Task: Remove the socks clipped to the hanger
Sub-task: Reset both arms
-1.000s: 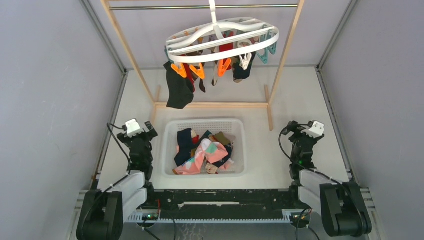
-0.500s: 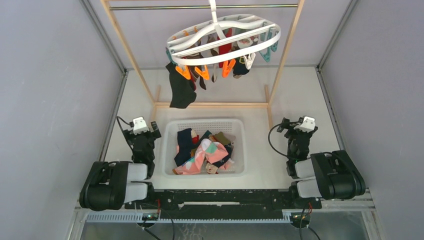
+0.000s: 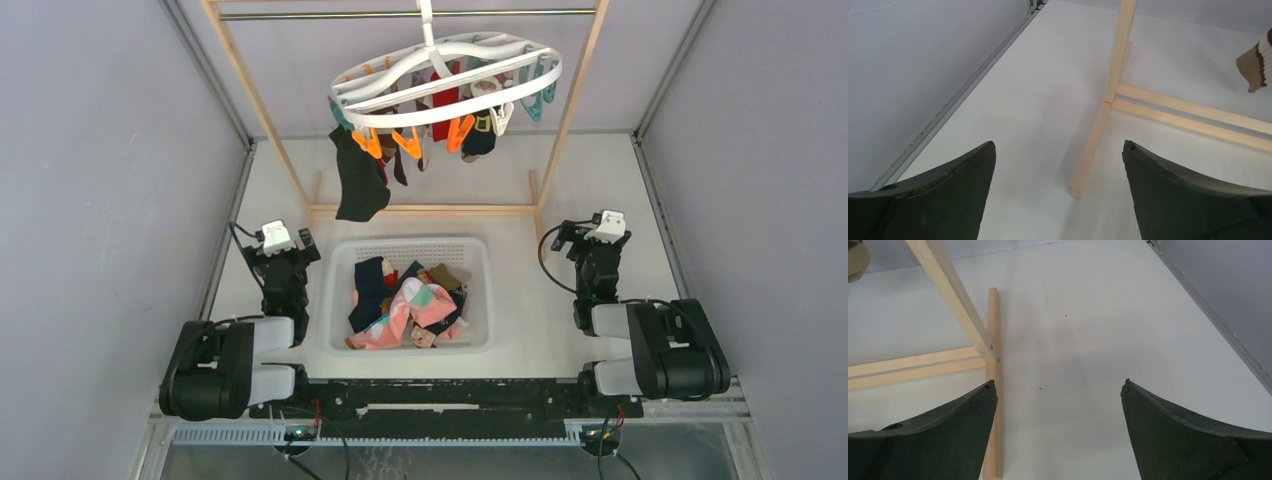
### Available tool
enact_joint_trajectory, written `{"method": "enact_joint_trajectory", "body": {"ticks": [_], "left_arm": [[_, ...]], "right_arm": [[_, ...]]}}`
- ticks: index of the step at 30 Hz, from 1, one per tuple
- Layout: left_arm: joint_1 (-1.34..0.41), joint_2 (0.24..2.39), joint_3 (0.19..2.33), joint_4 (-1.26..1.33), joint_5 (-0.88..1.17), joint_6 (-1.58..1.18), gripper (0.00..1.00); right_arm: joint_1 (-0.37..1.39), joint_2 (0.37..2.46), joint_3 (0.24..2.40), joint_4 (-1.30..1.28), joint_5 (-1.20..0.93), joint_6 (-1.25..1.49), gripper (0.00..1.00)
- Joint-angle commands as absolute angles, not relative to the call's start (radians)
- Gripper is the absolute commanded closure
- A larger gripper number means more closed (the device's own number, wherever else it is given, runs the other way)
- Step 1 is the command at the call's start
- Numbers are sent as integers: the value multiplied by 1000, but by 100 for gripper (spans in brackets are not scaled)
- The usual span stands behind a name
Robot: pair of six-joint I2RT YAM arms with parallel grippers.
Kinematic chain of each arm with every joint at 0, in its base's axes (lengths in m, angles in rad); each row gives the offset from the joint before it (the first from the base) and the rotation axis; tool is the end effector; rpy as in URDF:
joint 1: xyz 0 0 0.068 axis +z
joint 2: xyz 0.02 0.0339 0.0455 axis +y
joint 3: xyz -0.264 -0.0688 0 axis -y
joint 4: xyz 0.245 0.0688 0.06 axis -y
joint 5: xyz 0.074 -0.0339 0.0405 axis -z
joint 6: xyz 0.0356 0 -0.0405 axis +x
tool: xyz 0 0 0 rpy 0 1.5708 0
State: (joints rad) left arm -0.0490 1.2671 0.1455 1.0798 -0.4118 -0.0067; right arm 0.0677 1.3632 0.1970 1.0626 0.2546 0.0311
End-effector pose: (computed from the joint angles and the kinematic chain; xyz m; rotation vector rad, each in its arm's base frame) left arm 0.2085 0.0040 0.1663 -0.2839 1.5916 0.2886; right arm 0.2251 0.0063 0.1590 0.1613 1.6651 -0.1385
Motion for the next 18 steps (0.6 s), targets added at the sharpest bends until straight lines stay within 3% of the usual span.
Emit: {"method": "enact_joint_trajectory", "body": {"ticks": [1,18], "left_arm": [[-40,1264,174,1104,-406,7,0],[-39,1264,175,1105,-406,8,0]], "right_arm": [[49,1349,227,1004,192,49,0],[31,1350,239,978,156,55,0]]}}
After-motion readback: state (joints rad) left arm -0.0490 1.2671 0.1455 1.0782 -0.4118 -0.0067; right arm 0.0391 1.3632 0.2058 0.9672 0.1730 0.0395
